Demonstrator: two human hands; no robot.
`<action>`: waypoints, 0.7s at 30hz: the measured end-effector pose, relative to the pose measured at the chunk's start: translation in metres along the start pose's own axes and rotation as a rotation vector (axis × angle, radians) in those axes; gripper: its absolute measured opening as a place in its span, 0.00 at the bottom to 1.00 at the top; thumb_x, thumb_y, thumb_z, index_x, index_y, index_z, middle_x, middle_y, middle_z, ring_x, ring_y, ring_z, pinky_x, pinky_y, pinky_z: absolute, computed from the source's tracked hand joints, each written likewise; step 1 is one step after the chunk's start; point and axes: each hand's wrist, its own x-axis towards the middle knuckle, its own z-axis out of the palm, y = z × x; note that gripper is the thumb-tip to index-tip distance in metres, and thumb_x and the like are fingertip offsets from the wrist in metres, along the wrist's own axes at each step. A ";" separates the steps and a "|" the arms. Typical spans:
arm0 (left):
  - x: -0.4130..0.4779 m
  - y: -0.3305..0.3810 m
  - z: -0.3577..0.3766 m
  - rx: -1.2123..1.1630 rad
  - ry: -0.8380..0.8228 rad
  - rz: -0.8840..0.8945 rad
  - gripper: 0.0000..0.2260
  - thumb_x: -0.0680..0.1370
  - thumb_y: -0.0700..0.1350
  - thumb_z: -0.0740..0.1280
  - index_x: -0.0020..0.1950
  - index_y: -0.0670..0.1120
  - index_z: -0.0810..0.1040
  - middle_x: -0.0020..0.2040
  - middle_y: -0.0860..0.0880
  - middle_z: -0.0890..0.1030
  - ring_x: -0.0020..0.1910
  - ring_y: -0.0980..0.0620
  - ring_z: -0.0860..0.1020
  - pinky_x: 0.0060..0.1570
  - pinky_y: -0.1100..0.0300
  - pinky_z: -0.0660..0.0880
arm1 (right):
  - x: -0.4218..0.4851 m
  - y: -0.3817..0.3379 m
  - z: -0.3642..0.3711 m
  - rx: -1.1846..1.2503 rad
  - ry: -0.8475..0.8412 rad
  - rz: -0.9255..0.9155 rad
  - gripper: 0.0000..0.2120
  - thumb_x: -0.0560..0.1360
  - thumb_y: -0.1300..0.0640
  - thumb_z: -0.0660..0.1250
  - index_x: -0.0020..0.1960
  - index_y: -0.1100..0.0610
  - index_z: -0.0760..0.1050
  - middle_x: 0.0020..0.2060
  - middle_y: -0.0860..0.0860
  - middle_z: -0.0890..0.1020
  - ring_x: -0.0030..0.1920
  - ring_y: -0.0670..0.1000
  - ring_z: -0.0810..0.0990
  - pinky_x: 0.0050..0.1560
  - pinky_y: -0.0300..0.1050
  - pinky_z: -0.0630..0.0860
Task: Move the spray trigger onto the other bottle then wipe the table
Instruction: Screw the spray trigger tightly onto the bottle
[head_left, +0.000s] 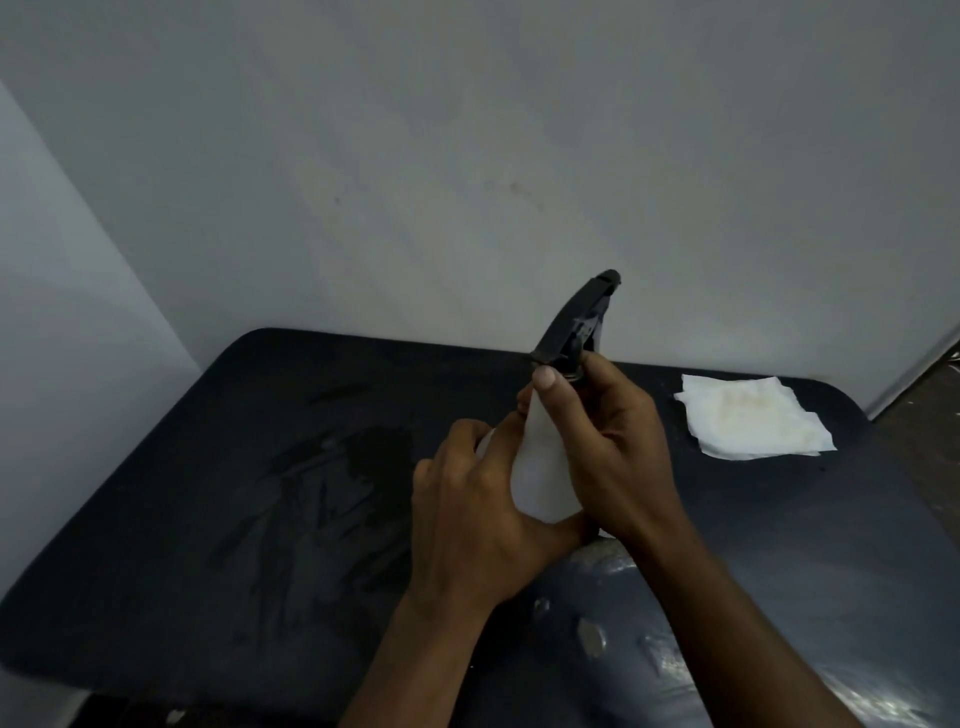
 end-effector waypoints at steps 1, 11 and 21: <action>0.000 -0.001 0.000 0.004 0.003 0.003 0.38 0.61 0.71 0.66 0.63 0.48 0.74 0.49 0.50 0.79 0.49 0.53 0.77 0.41 0.49 0.78 | 0.000 0.001 0.000 -0.006 0.010 -0.001 0.08 0.77 0.48 0.67 0.52 0.51 0.80 0.42 0.47 0.86 0.45 0.47 0.85 0.46 0.39 0.80; -0.001 -0.003 -0.004 -0.029 0.044 -0.036 0.35 0.59 0.71 0.68 0.61 0.55 0.70 0.49 0.53 0.76 0.43 0.57 0.75 0.39 0.51 0.79 | 0.006 0.003 -0.008 0.094 -0.129 0.052 0.13 0.79 0.51 0.60 0.58 0.55 0.77 0.50 0.54 0.86 0.53 0.49 0.85 0.54 0.41 0.80; 0.001 0.000 -0.002 -0.016 0.051 -0.032 0.33 0.59 0.71 0.69 0.58 0.56 0.69 0.46 0.57 0.73 0.43 0.58 0.75 0.38 0.50 0.79 | 0.005 0.002 -0.006 0.133 -0.083 0.074 0.13 0.80 0.52 0.58 0.54 0.43 0.81 0.49 0.49 0.87 0.52 0.47 0.85 0.51 0.37 0.79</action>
